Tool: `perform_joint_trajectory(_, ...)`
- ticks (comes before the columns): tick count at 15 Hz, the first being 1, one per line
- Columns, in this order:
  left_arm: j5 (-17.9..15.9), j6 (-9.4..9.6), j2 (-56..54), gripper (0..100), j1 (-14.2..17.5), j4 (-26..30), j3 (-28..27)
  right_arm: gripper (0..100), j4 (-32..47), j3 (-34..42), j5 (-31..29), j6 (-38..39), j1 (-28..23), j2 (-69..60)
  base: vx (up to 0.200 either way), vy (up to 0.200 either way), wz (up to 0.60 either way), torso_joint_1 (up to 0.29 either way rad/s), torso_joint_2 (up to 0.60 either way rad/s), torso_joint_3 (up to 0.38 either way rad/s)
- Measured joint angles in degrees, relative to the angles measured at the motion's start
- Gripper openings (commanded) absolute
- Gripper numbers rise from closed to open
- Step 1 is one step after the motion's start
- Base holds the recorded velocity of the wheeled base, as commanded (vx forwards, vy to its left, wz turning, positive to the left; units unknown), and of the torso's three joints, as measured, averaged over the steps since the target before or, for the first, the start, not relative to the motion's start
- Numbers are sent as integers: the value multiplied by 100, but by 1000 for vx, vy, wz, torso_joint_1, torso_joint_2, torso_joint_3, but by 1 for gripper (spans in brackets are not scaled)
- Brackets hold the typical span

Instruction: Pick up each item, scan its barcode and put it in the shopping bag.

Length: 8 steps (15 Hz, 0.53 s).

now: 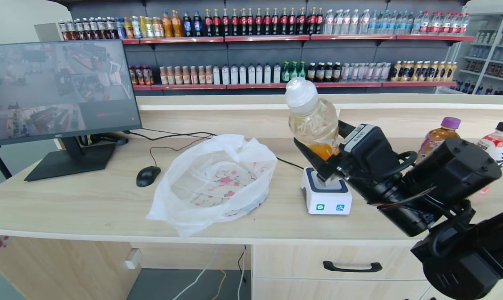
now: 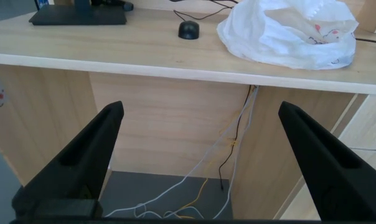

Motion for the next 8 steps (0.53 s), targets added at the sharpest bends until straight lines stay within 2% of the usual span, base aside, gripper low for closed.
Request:
perform_joint_trajectory(2, 0, -2, 0, 100, 0, 1, 0, 0, -1, -256, 240, -276, 15, 207, 0, 0, 0, 0, 0, 0)
perform_joint_trajectory(8, -2, 0, 0, 100, 0, 0, 0, 0, -4, -692, 959, -466, -115, 717, 0, 0, 0, 0, 0, 0)
